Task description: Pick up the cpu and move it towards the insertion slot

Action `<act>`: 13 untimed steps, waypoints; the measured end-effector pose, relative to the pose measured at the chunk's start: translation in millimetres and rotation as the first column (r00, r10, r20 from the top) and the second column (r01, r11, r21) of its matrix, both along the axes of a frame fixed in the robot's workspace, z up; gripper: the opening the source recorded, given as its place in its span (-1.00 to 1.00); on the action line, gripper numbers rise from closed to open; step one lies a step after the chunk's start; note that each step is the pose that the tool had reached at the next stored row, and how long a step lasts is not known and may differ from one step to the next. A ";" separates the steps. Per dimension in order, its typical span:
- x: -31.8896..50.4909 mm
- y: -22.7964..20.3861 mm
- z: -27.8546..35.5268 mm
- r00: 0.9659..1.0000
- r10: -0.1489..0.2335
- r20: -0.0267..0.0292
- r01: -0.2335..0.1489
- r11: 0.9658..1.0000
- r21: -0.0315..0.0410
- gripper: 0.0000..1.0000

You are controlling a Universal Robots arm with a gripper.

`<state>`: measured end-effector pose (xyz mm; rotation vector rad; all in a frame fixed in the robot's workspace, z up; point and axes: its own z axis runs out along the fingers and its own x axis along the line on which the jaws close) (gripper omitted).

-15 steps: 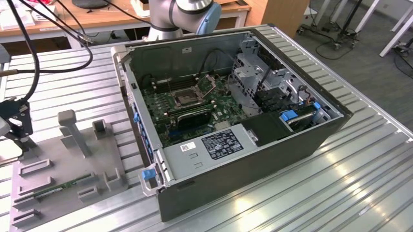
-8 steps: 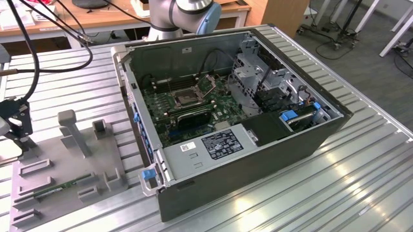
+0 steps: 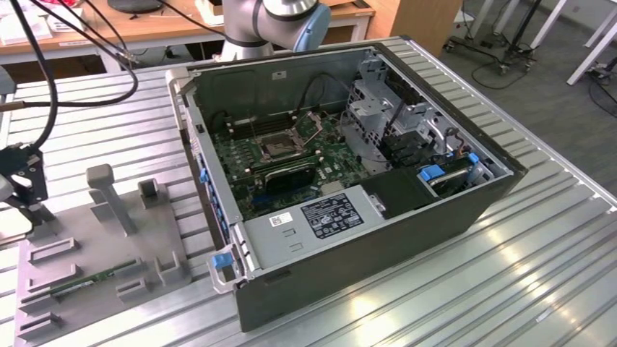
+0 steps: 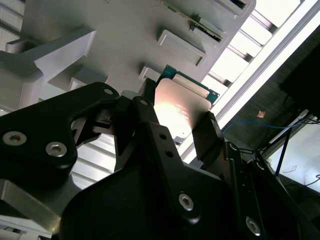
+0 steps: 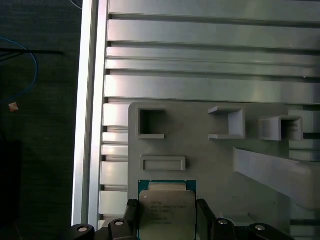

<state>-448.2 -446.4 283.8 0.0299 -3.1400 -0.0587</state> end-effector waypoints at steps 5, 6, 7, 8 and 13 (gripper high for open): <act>0.0 0.0 5.7 1.000 0.000 0.000 0.000 1.000 0.000 0.09; 0.0 0.0 6.9 1.000 0.000 0.000 0.000 1.000 0.000 0.09; 0.0 0.0 8.3 1.000 0.000 0.000 0.000 1.000 0.000 0.09; 0.0 0.0 9.5 1.000 0.000 0.000 0.000 1.000 0.000 0.09; 0.0 0.0 12.5 1.000 0.000 0.000 0.000 1.000 0.000 0.09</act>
